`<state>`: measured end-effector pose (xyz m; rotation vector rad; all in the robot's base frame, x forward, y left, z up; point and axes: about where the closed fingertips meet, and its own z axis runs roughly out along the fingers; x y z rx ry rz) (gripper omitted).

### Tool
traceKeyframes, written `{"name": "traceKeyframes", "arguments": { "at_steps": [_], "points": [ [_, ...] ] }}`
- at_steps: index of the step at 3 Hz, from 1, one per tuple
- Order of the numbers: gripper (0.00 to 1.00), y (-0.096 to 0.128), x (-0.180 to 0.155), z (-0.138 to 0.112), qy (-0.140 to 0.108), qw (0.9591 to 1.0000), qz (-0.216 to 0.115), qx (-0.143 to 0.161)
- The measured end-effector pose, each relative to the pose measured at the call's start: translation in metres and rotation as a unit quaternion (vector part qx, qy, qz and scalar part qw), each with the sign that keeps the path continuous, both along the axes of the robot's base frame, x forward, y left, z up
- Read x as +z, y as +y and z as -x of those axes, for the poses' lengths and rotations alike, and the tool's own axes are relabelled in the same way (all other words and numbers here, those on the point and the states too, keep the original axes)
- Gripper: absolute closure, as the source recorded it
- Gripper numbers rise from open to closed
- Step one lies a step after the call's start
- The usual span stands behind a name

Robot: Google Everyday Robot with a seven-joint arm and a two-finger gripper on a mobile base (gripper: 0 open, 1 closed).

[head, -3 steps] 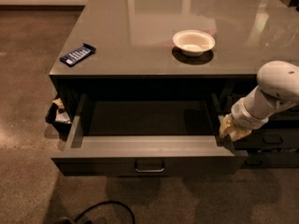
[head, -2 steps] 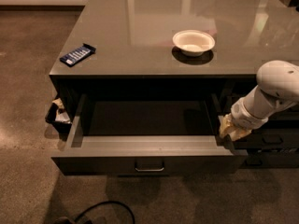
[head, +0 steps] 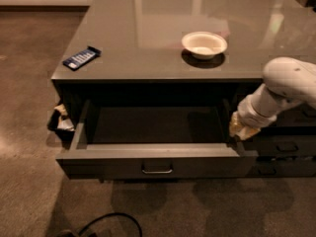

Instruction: Close top drawer

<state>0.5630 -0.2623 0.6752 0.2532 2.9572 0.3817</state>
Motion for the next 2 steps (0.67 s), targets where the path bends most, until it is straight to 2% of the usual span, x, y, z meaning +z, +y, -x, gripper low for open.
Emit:
{"name": "traceKeyframes", "arguments": {
  "at_steps": [2],
  "points": [
    [1.0, 0.0, 0.008, -0.026, -0.022, 0.9996, 0.012, -0.008]
  ]
}}
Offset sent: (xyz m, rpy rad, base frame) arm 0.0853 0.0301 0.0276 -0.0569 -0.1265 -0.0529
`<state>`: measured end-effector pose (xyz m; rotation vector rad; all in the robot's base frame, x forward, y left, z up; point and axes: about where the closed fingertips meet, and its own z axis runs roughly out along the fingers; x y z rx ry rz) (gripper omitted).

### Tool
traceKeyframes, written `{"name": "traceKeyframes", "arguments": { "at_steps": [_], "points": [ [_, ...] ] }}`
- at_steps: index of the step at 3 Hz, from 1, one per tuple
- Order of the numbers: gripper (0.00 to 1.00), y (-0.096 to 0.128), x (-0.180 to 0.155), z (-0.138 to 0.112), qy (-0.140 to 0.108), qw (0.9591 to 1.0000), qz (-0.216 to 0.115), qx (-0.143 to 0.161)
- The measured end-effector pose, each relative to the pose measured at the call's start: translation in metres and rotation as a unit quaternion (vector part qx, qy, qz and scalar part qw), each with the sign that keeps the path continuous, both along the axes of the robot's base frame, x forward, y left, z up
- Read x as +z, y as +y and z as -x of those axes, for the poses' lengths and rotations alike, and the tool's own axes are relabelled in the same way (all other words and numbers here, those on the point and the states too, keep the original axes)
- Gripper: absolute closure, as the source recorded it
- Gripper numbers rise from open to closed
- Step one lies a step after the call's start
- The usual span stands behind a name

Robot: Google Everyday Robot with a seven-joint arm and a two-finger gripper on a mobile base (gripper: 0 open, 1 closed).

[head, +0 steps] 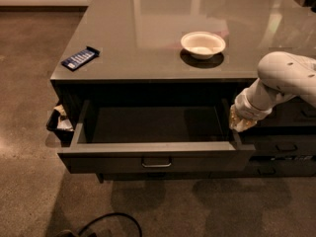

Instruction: Close top drawer

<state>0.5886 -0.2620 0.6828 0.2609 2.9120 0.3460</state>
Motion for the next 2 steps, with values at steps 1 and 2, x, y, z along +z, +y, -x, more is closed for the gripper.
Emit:
{"name": "traceKeyframes", "arguments": {
  "at_steps": [1, 2],
  "points": [
    [1.0, -0.0045, 0.0, 0.0011, 0.0, 1.0, 0.0, 0.0],
    [1.0, -0.0096, 0.0, 0.0025, 0.0, 1.0, 0.0, 0.0]
  ]
}}
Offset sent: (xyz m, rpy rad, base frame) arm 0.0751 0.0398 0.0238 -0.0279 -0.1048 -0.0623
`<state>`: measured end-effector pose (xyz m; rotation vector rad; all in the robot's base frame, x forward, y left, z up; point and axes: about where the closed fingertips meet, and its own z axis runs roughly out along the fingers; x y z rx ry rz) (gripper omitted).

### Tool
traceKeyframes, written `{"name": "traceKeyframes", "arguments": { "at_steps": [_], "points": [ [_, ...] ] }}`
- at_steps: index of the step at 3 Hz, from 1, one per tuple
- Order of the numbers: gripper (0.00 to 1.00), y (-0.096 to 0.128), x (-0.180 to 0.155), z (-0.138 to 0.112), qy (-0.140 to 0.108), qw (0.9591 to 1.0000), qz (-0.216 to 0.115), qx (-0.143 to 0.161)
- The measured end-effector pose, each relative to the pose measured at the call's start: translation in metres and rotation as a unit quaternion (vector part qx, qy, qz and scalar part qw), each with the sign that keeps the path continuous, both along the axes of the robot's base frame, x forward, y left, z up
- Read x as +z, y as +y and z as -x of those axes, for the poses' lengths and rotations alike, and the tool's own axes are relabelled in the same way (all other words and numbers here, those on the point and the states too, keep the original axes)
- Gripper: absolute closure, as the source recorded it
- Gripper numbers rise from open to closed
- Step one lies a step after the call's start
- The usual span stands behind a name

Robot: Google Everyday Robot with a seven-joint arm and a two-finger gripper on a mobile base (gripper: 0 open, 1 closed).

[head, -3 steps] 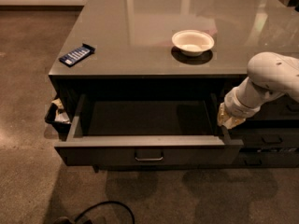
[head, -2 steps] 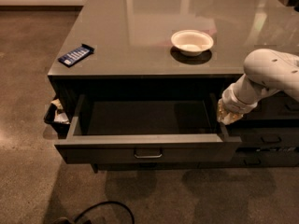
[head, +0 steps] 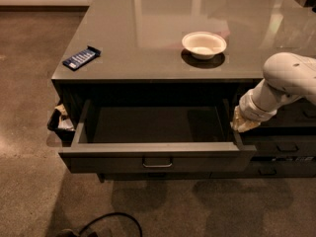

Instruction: Close top drawer

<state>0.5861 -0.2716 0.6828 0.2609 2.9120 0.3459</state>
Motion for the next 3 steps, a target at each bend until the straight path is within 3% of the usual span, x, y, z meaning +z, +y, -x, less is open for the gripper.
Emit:
{"name": "traceKeyframes", "arguments": {
  "at_steps": [1, 3],
  "points": [
    [1.0, -0.0043, 0.0, 0.0012, 0.0, 1.0, 0.0, 0.0],
    [0.58, -0.0098, 0.0006, 0.0025, -0.001, 1.0, 0.001, 0.001]
  ]
}}
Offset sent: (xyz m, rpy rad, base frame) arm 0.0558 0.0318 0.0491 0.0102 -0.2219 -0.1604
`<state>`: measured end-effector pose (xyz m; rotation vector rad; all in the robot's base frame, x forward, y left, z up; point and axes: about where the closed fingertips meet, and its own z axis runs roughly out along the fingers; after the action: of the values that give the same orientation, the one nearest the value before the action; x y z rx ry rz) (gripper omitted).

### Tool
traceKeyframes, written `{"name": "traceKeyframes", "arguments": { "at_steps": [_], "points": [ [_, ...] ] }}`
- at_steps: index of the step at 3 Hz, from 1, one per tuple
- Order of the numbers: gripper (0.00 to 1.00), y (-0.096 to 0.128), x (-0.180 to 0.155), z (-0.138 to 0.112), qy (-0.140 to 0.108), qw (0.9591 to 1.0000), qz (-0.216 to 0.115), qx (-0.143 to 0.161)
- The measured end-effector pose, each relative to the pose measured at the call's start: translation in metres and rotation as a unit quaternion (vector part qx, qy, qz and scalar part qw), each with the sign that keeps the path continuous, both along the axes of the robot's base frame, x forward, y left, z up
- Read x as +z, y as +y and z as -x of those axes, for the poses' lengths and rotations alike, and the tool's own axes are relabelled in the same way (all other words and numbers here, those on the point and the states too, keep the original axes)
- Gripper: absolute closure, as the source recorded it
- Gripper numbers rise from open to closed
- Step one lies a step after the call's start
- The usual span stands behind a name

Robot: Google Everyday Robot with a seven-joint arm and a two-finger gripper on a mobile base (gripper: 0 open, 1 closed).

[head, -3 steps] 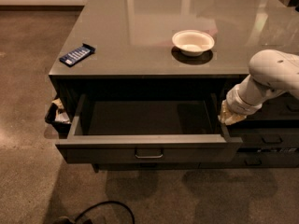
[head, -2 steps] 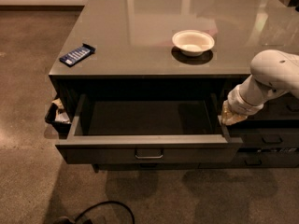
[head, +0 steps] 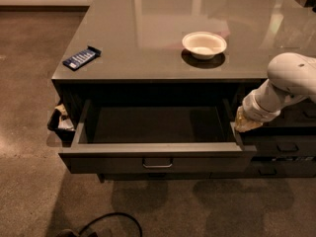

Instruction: Close top drawer

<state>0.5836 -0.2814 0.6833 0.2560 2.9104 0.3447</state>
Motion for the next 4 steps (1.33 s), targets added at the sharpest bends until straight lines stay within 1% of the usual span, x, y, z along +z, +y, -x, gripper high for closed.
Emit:
{"name": "traceKeyframes", "arguments": {
  "at_steps": [1, 2, 3, 4],
  "points": [
    [0.35, 0.01, 0.016, -0.01, -0.036, 0.9989, 0.003, -0.029],
    [0.12, 0.012, 0.027, -0.019, -0.062, 0.9961, -0.003, -0.062],
    [0.0, 0.012, 0.027, -0.019, -0.062, 0.9961, -0.003, -0.062],
    [0.0, 0.012, 0.027, -0.019, -0.062, 0.9961, -0.003, -0.062]
  ]
}}
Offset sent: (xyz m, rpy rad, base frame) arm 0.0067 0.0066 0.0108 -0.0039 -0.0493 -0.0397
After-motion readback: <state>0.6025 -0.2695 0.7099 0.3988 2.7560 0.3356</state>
